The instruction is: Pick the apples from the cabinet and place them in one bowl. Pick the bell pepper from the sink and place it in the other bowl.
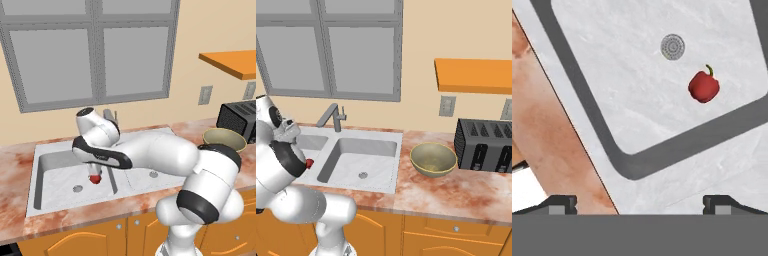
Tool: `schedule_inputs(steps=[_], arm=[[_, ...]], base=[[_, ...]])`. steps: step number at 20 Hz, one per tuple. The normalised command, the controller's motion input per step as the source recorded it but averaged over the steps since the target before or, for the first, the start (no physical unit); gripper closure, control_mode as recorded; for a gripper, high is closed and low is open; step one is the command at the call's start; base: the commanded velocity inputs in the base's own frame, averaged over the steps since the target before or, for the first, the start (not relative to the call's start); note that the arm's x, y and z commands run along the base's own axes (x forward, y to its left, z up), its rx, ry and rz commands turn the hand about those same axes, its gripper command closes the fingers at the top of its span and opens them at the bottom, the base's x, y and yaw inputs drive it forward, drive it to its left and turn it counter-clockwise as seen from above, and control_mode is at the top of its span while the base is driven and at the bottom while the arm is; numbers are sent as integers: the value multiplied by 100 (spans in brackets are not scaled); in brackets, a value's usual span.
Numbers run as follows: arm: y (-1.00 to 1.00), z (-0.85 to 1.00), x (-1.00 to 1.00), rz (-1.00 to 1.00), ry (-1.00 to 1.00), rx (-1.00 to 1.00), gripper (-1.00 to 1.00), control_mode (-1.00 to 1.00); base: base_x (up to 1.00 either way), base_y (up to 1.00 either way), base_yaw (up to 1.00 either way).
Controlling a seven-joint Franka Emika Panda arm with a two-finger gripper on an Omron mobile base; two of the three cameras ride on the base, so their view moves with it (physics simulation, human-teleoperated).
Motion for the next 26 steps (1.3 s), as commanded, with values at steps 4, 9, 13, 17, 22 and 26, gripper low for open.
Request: schedule_inputs(steps=[4, 9, 13, 17, 22, 26], arm=[[0, -27, 9, 12, -19, 0, -100, -100], [0, -27, 14, 9, -15, 1, -100, -100], [0, -26, 20, 7, -5, 8, -100, -100], [4, -24, 27, 6, 0, 11, -100, -100], [12, -24, 31, 7, 0, 6, -100, -100], [15, -21, 32, 6, 0, 0, -100, -100]], base=[[0, 0, 0], [0, 0, 0], [0, 0, 0], [0, 0, 0], [0, 0, 0], [0, 0, 0]])
